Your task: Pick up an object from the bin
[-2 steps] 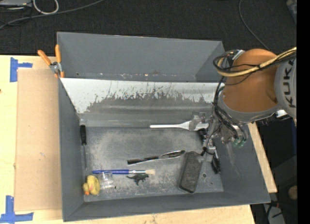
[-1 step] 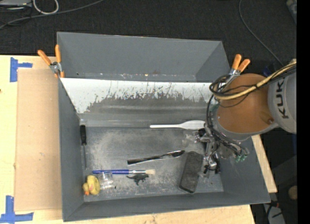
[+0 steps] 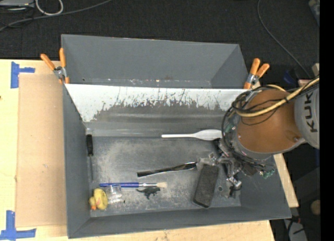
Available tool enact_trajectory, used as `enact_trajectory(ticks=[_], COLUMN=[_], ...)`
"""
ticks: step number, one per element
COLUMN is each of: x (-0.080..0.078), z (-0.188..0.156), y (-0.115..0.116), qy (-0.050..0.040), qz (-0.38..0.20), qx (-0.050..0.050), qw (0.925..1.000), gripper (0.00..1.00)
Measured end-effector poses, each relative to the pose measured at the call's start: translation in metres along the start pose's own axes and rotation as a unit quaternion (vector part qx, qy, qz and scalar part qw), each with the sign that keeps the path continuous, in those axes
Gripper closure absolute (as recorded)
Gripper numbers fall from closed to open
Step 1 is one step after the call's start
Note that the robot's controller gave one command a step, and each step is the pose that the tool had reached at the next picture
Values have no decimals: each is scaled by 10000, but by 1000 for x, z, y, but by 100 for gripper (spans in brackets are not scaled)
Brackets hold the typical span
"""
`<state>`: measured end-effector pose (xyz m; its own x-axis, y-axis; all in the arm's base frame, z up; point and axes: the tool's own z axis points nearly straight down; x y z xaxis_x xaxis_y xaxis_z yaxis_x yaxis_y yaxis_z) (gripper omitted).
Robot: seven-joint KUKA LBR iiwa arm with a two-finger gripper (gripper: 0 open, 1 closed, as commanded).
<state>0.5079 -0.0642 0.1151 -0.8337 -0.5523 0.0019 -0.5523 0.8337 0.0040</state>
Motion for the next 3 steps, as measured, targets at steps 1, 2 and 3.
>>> enact_trajectory(ticks=[1, 2, 3], x=[-4, -11, -15], z=[2, 47, 46], y=[-2, -11, -14], qy=[3, -1, -22], qz=[-800, -1190, -2335], qx=[-8, -6, 4], qw=[9968, 9929, 9723], gripper=[0, 0, 100])
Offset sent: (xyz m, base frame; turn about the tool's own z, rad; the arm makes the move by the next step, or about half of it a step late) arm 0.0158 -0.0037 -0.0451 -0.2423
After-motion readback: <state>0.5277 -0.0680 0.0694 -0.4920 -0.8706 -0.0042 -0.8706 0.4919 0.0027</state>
